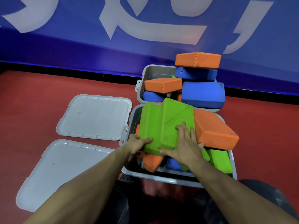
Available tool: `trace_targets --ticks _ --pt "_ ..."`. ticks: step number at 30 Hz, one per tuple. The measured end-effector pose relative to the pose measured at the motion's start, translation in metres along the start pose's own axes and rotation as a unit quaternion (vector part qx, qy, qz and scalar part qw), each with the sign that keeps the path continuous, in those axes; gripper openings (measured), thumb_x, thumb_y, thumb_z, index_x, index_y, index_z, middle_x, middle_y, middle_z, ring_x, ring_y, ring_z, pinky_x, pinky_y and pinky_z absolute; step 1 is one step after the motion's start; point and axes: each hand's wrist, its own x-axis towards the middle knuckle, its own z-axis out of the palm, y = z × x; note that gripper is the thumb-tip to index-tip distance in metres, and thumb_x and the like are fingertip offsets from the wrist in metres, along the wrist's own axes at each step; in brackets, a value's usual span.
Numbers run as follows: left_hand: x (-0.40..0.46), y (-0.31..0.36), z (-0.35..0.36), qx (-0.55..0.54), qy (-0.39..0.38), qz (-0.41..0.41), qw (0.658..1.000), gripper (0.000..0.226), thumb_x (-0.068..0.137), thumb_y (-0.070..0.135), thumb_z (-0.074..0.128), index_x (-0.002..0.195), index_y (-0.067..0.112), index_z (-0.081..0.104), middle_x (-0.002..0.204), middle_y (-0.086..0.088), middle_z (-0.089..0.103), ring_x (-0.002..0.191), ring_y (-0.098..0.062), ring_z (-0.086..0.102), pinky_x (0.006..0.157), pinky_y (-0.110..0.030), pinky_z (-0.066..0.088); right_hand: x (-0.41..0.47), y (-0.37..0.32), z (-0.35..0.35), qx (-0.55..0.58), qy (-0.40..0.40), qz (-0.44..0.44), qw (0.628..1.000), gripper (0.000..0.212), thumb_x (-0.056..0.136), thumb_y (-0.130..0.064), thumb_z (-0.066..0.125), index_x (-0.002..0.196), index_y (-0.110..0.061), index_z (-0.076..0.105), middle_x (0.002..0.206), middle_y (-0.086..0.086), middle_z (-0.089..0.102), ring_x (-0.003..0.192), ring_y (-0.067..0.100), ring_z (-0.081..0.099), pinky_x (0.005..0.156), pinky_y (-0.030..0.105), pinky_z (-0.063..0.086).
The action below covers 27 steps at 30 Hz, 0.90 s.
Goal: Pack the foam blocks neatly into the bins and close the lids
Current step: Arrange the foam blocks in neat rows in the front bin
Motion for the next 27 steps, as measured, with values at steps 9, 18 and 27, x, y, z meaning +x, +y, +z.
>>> trace_targets --ticks 9,18,27 --pt "-0.031 0.030 -0.012 -0.049 0.050 0.069 0.995 0.095 0.049 0.055 0.090 0.121 0.005 0.054 0.110 -0.017 0.071 0.086 -0.027 0.072 0.077 -0.041 0.062 -0.002 -0.017 -0.015 0.175 0.070 0.024 0.982 0.093 0.060 -0.095 0.054 0.137 -0.053 0.023 0.164 -0.022 0.012 0.153 0.019 0.008 0.107 0.068 0.032" --pt "-0.070 0.062 -0.024 -0.141 0.009 0.109 0.984 0.070 0.075 0.047 0.087 0.124 0.007 0.057 0.120 -0.011 0.068 0.105 -0.023 0.072 0.080 -0.043 0.065 -0.009 -0.028 -0.065 0.187 0.181 -0.043 0.965 0.083 0.069 -0.085 0.057 0.141 -0.050 0.035 0.159 -0.031 0.024 0.150 0.007 0.016 0.108 0.058 0.032" --pt "-0.082 0.077 -0.024 -0.158 0.050 0.132 0.977 0.049 0.083 0.037 0.082 0.120 0.011 0.063 0.114 -0.006 0.070 0.093 -0.016 0.071 0.060 -0.027 0.060 -0.002 0.022 -0.117 0.056 0.267 -0.011 0.962 0.076 0.069 -0.086 0.056 0.130 -0.042 0.062 0.133 -0.025 0.051 0.131 0.009 0.036 0.096 0.050 0.037"
